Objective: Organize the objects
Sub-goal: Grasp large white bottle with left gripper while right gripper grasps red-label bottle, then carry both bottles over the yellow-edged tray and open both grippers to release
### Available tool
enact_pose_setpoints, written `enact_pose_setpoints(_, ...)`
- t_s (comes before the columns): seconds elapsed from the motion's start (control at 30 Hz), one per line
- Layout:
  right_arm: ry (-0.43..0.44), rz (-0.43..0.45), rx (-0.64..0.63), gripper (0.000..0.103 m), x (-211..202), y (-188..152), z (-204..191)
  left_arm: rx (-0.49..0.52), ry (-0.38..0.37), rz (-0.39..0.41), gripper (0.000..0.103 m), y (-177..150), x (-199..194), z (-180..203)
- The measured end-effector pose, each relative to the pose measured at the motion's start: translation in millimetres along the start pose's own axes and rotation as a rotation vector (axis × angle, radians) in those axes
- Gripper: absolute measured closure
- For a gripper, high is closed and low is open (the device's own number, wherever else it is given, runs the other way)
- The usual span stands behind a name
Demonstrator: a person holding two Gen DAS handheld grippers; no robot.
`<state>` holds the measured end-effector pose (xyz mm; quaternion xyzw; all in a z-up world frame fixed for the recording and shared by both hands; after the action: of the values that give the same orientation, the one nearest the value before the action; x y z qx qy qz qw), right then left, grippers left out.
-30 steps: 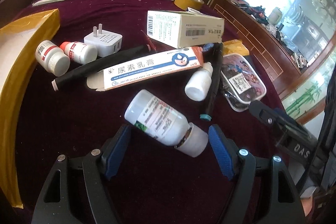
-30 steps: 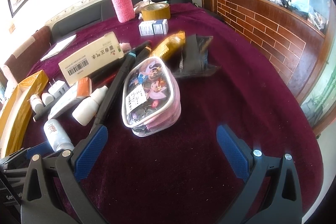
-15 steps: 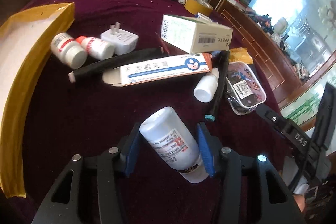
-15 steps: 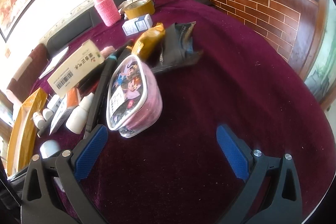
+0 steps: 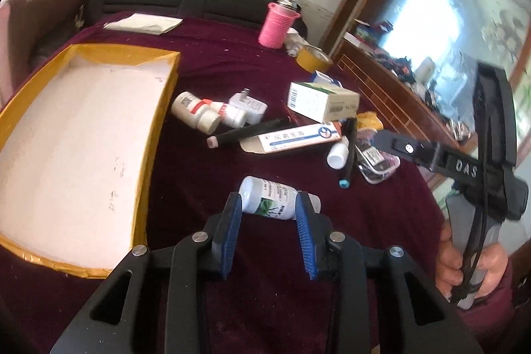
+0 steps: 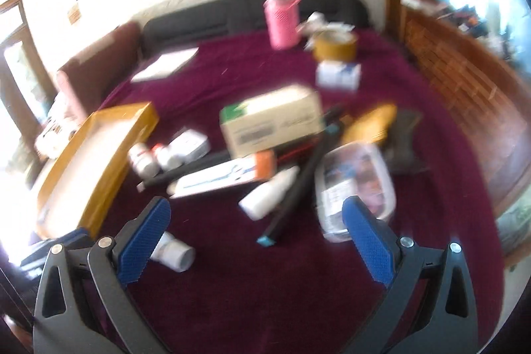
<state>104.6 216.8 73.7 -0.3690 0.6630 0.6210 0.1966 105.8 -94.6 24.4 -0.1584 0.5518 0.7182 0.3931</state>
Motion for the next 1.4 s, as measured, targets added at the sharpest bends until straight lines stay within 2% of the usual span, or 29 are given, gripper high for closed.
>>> enact_pose_setpoints(0.07,0.040,-0.021,0.019,0.000,5,-6,-8,0.179,0.044,0.013,0.069,2,3,18)
enact_pose_setpoints(0.17,0.026,-0.044,0.056,0.000,8,-16,-4,0.462,0.079,0.021,0.052,5,16,45)
enact_pose_setpoints(0.2,0.010,-0.047,0.069,0.000,8,-18,0,0.548,0.090,0.015,0.052,6,24,52)
enact_pose_setpoints(0.23,-0.007,-0.047,0.081,0.000,6,-20,6,0.606,0.070,-0.014,0.052,5,31,57)
enact_pose_setpoints(0.3,-0.028,-0.042,0.097,0.000,0,-23,16,0.678,0.011,-0.116,0.052,-1,49,63)
enact_pose_setpoints(0.37,-0.053,-0.032,0.111,0.000,-8,-25,26,0.700,-0.059,-0.223,0.052,-11,64,66)
enact_pose_setpoints(0.4,-0.060,-0.027,0.119,0.000,-10,-25,32,0.711,-0.053,-0.254,0.052,-14,73,66)
enact_pose_setpoints(0.43,-0.066,-0.025,0.126,0.000,-11,-25,36,0.722,-0.017,-0.273,0.051,-16,83,63)
enact_pose_setpoints(0.47,-0.067,-0.026,0.134,0.000,-12,-25,41,0.718,0.005,-0.298,0.051,-18,91,59)
enact_pose_setpoints(0.53,-0.063,-0.026,0.149,0.000,-10,-24,47,0.645,-0.007,-0.302,0.050,-15,97,54)
enact_pose_setpoints(0.57,-0.058,-0.025,0.156,0.000,-10,-24,49,0.602,-0.011,-0.319,0.053,-14,99,52)
enact_pose_setpoints(0.6,-0.052,-0.026,0.159,0.000,-10,-24,51,0.549,-0.014,-0.333,0.063,-12,98,49)
enact_pose_setpoints(0.67,-0.040,-0.028,0.164,0.000,-9,-25,53,0.512,0.022,-0.316,0.076,-11,92,45)
enact_pose_setpoints(0.77,-0.020,-0.036,0.158,0.000,-6,-25,51,0.391,-0.006,-0.291,0.076,-11,74,38)
enact_pose_setpoints(0.97,0.017,-0.032,0.084,0.000,-2,-11,26,0.156,-0.067,-0.158,0.078,-5,13,14)
enact_pose_setpoints(1.17,0.169,-0.044,-0.051,0.000,14,24,-43,-0.024,-0.076,-0.015,0.078,4,-40,-30)
enact_pose_setpoints(1.3,0.232,-0.110,-0.236,0.000,46,38,-107,-0.087,-0.093,0.052,0.078,17,-58,-57)
enact_pose_setpoints(1.37,0.261,-0.152,-0.297,0.007,67,40,-135,-0.100,-0.102,0.070,0.078,18,-65,-64)
enact_pose_setpoints(1.4,0.273,-0.181,-0.333,0.015,82,41,-151,-0.104,-0.104,0.074,0.078,17,-69,-67)
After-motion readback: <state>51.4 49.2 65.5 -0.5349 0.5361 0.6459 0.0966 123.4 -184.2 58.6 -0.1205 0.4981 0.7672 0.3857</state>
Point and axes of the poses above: each gripper's, at about its wrist camera, not at the fingertips, and x roughly the way its jaws point, z to its right, y to its top, the point moved 7 cm from there along x, roughly the way its jaws point, and after that the axes turned 3 degrees about -x, right-handed, at the moved point
